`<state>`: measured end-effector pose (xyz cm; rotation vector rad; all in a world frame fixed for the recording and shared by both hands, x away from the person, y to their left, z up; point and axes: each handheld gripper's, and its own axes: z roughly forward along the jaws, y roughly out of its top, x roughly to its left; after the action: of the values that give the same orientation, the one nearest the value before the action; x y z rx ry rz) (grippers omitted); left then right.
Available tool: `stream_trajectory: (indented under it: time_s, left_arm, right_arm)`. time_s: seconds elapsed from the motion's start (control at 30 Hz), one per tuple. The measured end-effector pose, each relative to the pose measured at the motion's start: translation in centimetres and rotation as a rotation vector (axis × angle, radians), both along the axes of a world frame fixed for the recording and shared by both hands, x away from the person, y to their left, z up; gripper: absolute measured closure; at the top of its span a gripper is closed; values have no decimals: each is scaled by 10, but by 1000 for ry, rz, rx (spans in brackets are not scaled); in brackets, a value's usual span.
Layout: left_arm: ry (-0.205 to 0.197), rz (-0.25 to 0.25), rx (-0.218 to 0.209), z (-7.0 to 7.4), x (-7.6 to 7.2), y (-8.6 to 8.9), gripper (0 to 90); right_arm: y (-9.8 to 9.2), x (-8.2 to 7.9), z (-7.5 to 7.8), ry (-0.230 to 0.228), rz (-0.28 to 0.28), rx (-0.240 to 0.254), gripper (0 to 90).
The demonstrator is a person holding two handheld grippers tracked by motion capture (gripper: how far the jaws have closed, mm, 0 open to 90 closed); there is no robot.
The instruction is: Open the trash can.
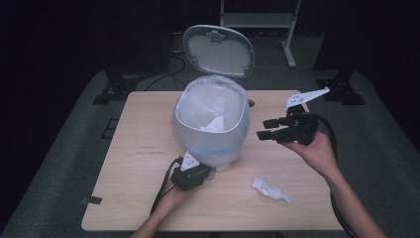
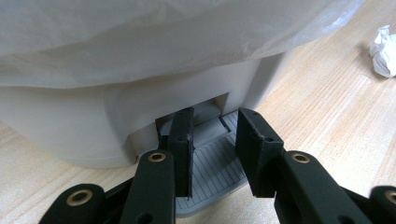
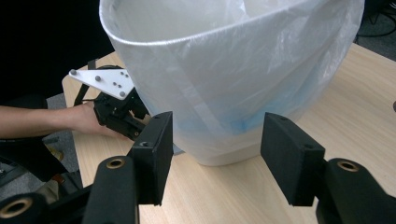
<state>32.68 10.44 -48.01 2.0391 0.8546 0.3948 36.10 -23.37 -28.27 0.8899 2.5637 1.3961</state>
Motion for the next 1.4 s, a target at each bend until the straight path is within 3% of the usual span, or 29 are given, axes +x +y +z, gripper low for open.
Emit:
stream_trajectory:
  time_s: [0.5, 1.4]
  left_arm:
    - [1, 1, -3, 0, 0, 0, 675]
    - [-1, -1, 5, 0, 0, 0, 675]
  right_arm:
    - [-7, -7, -18, -11, -21, -32, 339]
    - [-19, -21, -53, 3, -63, -38, 281]
